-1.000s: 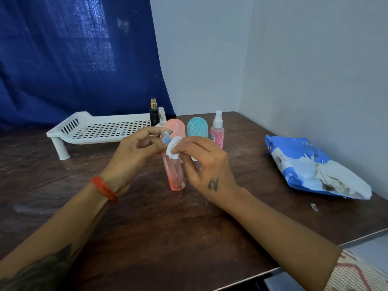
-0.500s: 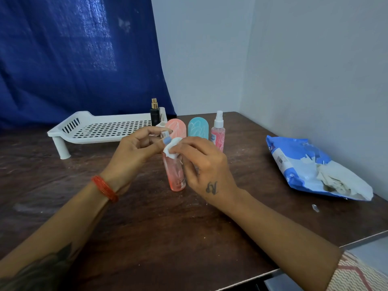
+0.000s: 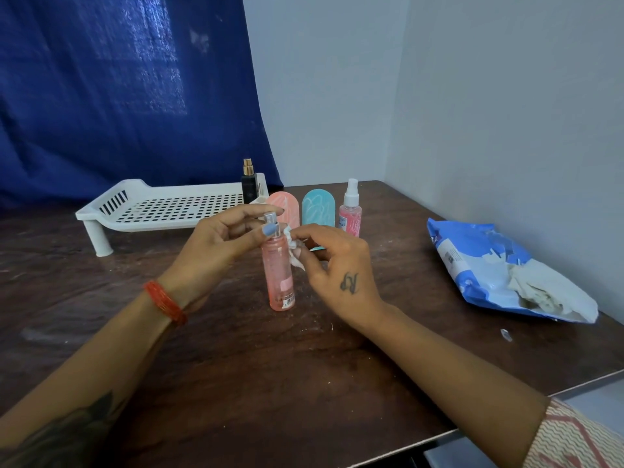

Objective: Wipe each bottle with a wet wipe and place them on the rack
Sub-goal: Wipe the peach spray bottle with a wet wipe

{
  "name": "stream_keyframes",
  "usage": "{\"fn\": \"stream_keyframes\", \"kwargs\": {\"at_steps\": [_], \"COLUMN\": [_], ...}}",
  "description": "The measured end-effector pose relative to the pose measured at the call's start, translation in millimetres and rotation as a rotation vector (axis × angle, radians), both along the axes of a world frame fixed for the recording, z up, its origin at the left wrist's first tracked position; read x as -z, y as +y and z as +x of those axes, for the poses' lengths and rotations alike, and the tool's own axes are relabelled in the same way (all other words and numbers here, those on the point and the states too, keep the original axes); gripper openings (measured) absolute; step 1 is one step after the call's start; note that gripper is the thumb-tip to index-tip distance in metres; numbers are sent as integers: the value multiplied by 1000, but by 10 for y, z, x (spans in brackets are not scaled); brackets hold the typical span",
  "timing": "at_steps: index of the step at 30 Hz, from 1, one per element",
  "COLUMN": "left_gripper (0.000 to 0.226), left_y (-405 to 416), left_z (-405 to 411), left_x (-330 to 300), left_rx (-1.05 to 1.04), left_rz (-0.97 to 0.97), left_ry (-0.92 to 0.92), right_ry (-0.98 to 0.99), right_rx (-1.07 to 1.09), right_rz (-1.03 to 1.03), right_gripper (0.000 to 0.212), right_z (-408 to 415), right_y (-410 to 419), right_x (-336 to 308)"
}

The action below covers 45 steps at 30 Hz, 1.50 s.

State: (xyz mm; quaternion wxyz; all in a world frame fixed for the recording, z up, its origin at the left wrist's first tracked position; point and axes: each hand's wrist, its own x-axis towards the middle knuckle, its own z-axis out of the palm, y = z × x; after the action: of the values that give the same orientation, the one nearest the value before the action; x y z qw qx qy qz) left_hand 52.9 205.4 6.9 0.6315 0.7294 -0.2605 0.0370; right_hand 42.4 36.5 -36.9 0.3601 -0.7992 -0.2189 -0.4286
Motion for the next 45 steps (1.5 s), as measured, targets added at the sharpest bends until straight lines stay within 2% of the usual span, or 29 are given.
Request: {"fn": "stream_keyframes", "kwargs": {"at_steps": [5, 8, 14, 23, 27, 29, 34, 39, 41, 45], "left_gripper": [32, 30, 31, 30, 31, 30, 32, 38, 35, 34], "left_y": [6, 10, 33, 22, 19, 27, 27, 32, 30, 36], "left_z": [9, 13, 32, 33, 16, 18, 19, 19, 19, 8], "left_x": [7, 10, 26, 11, 12, 13, 4, -4, -7, -1], "left_rx": [29, 37, 6, 18, 11, -3, 11, 10, 13, 15], "left_rz": [2, -14, -2, 3, -15, -12, -3, 36, 42, 45], "left_ry": [9, 8, 4, -11, -22, -33, -27, -53, -49, -54], "right_ry": [91, 9, -163, 33, -178, -220, -101, 179, 224, -50], "right_rx": [-76, -93, -68, -44, -9, -8, -69, -115, -89, -33], "right_rz": [80, 118, -42, 70, -49, -111, -17, 123, 164, 125], "right_gripper": [17, 17, 16, 21, 19, 23, 18, 21, 21, 14], "right_z": [-42, -77, -107, -67, -104, -112, -86, -71, -66, -99], "right_y": [25, 31, 47, 58, 69, 83, 88, 70, 60, 58], "right_x": [-14, -30, -28, -43, -40, -26, -47, -61, -61, -69]}}
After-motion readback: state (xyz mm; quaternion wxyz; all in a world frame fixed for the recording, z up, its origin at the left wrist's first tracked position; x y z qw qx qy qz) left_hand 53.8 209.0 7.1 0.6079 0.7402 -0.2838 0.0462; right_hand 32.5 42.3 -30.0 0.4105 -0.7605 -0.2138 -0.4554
